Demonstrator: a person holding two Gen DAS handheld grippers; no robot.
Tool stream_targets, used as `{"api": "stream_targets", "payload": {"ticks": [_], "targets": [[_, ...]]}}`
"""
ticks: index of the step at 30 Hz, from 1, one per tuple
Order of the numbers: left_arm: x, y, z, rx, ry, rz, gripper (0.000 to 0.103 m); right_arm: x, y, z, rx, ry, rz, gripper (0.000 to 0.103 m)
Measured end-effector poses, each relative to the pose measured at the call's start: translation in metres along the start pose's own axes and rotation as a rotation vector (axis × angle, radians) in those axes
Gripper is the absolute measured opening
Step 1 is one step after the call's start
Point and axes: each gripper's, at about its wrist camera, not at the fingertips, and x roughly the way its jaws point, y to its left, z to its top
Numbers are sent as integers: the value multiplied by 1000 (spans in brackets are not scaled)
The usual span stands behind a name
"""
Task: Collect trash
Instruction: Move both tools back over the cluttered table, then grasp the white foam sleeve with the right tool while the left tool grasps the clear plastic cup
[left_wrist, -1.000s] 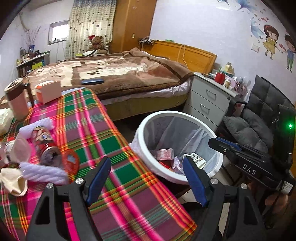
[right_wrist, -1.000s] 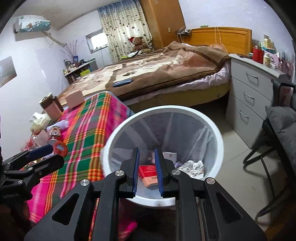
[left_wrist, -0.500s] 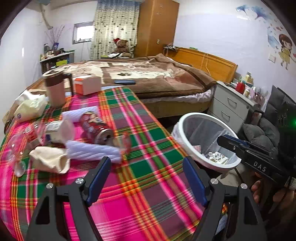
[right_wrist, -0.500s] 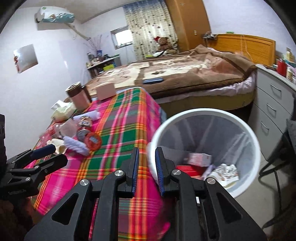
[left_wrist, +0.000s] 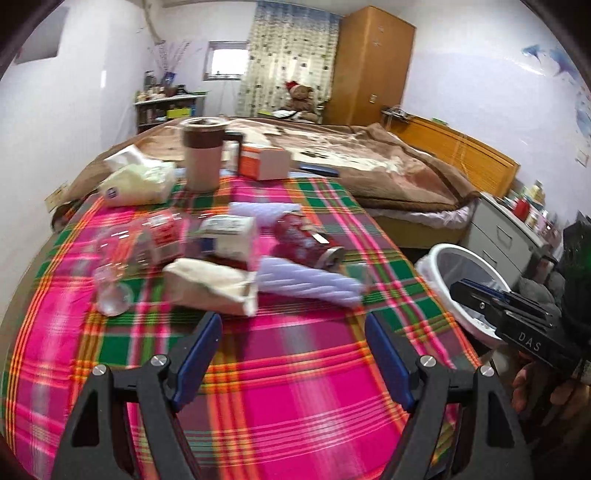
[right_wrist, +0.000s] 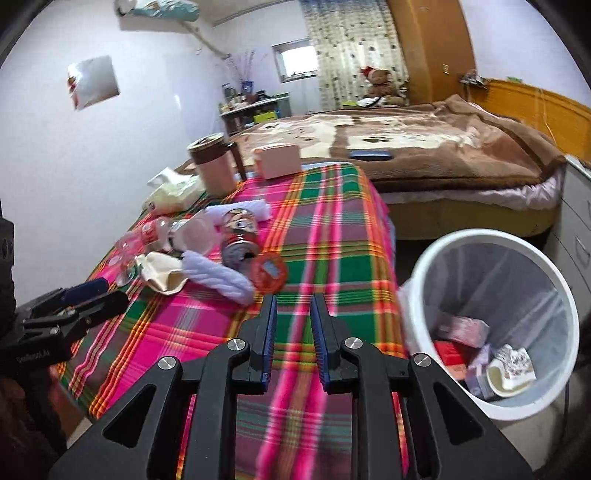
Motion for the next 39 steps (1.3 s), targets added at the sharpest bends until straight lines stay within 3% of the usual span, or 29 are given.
{"api": "stream_targets", "payload": {"ticks": [5, 6, 9, 10, 29, 39], "targets": [[-6, 30, -3, -40, 0, 48, 81, 15, 18, 3, -41, 35, 14, 22], [-7, 36, -4, -47, -1, 57, 81, 18, 21, 4, -45, 40, 28, 27], [-9, 52, -5, -71, -3, 80, 81, 27, 30, 5, -51, 65, 70, 66], [-10, 56, -5, -75, -2, 87, 81, 29, 33, 6, -51, 65, 90, 68], [9, 142, 1, -180, 47, 190, 82, 70, 73, 22, -144, 109, 95, 68], [39, 159, 14, -145, 78, 231, 82, 96, 87, 29, -231, 133, 59, 68]]}}
